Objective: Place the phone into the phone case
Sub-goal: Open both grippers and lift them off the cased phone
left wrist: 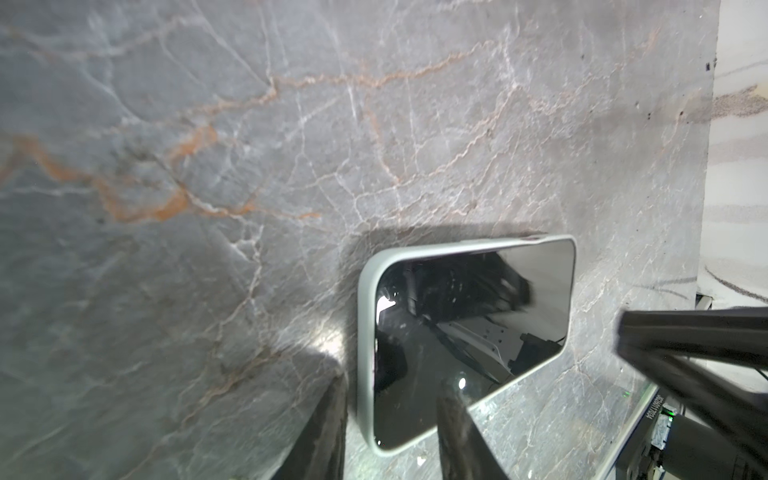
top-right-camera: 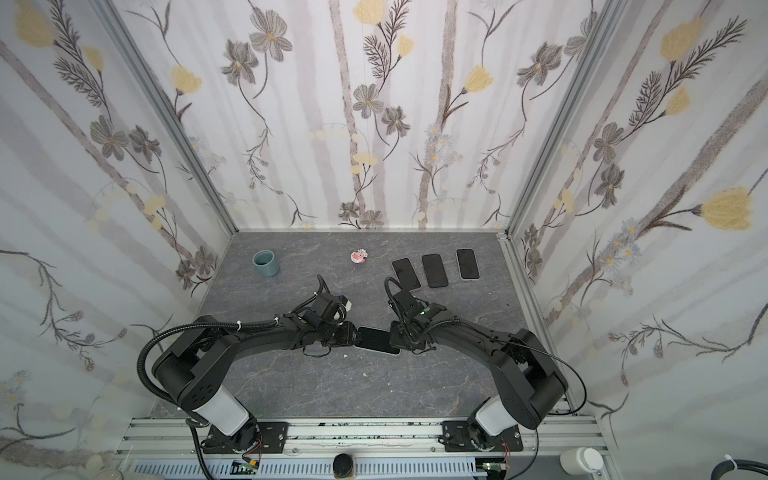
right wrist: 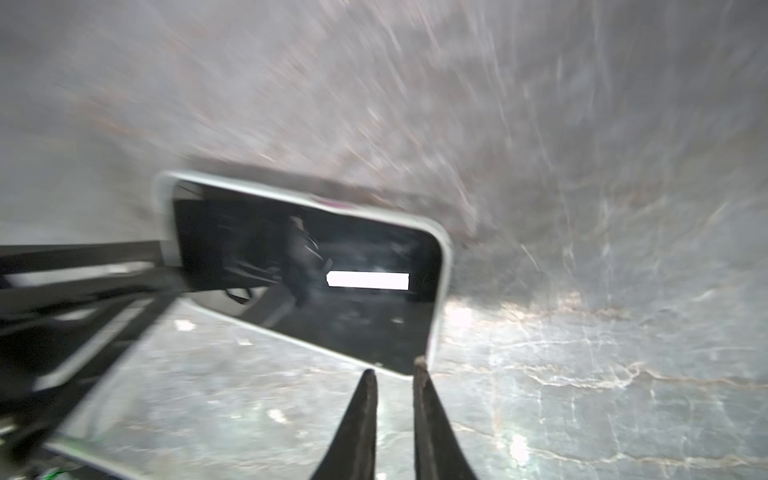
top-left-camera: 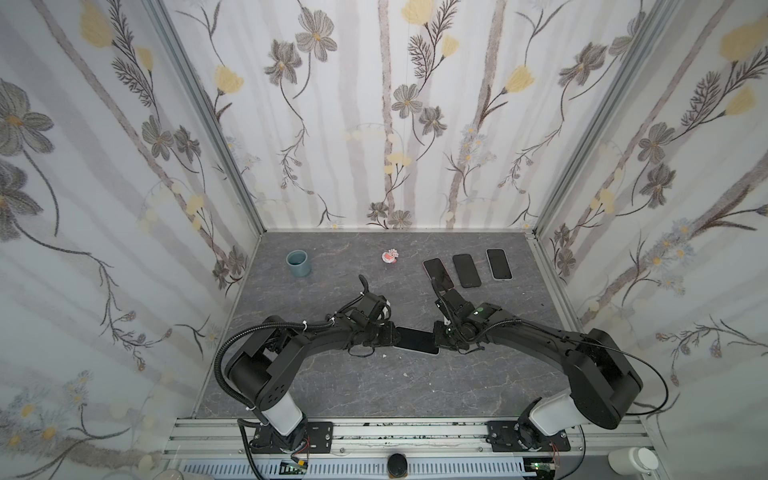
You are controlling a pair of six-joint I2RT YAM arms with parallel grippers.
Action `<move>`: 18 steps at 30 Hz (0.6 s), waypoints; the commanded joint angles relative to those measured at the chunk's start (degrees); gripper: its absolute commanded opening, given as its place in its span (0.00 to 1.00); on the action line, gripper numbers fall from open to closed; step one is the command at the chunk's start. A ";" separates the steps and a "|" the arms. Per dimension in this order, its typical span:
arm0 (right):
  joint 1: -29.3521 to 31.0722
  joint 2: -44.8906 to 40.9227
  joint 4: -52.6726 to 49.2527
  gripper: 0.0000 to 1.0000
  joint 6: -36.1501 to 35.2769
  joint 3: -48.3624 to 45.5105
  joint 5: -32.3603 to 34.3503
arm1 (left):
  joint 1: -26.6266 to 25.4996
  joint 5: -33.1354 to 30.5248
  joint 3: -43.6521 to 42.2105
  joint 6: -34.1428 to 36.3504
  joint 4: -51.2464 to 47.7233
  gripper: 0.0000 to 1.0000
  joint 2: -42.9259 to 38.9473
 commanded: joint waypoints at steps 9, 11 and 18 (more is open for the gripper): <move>-3.43 2.02 1.75 0.39 -11.65 3.69 -1.64 | 0.09 -2.66 2.85 1.30 -2.67 0.37 -1.01; -3.01 2.73 2.64 0.47 -18.57 6.44 -2.74 | 0.32 -4.73 3.15 2.62 -3.40 0.40 -3.17; -1.36 4.46 2.98 0.82 -47.14 13.67 -1.46 | 4.20 -11.71 3.90 10.21 -4.43 0.55 -13.84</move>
